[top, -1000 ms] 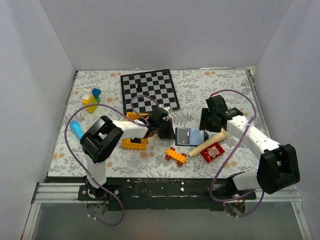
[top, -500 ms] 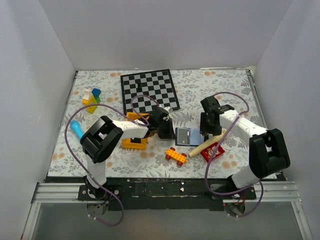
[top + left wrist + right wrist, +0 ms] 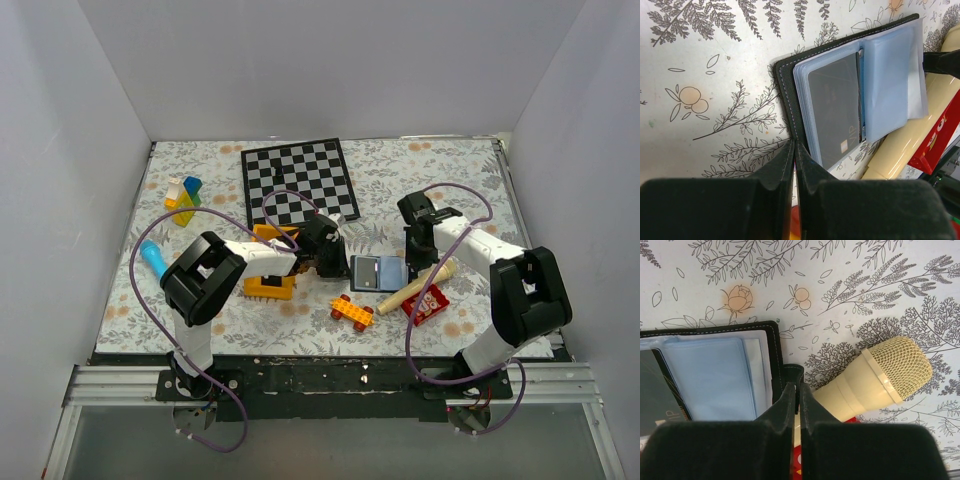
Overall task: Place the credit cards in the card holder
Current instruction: Close the card holder at the center of the board.
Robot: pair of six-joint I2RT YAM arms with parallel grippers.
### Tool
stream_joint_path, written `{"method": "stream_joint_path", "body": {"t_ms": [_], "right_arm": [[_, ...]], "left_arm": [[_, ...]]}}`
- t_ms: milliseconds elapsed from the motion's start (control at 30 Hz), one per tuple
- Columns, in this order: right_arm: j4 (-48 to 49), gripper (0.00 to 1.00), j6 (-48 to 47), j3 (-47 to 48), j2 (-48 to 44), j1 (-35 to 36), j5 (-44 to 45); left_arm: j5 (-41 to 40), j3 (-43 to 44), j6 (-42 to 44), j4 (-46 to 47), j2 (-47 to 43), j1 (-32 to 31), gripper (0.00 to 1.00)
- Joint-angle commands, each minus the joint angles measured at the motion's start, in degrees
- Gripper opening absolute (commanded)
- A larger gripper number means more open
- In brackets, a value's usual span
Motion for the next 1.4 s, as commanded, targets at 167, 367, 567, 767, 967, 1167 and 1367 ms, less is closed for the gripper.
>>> {"method": "stream_joint_path", "body": {"t_ms": [167,367,567,767,967,1167,1367], "right_arm": [[3.9,0.01,-1.0,0.7,-8.7,0.5,-6.6],[10.9,0.01,0.6,-0.8,-15.3,0.5,-25.4],[15.2,0.01,2.5,-0.8,-11.8,1.9,-34.4],[23.1,0.01,5.5,-3.7,-8.3,4.5,-39.3],[29.7,0.01,9.2,-6.6,-5.5,5.7,-43.8],[32.1,0.18,9.7,-8.4,-4.8,5.8,-44.5],[30.0,0.47,7.2,-7.5,-9.0,5.7,-42.0]], "left_arm": [[-0.9,0.0,1.0,-5.0,0.7,-0.8,0.03],[-0.9,0.1,0.9,-4.8,0.9,-0.8,0.04],[-0.8,-0.2,0.4,-4.3,0.6,-0.9,0.04],[-1.2,-0.8,0.2,-4.3,0.4,-0.8,0.03],[-1.7,-2.6,-0.5,-3.9,-0.6,-0.9,0.03],[-3.1,-6.0,-1.4,-3.6,-2.6,-0.9,0.03],[-4.6,-10.2,-2.7,-3.4,-5.7,-0.8,0.03]]}}
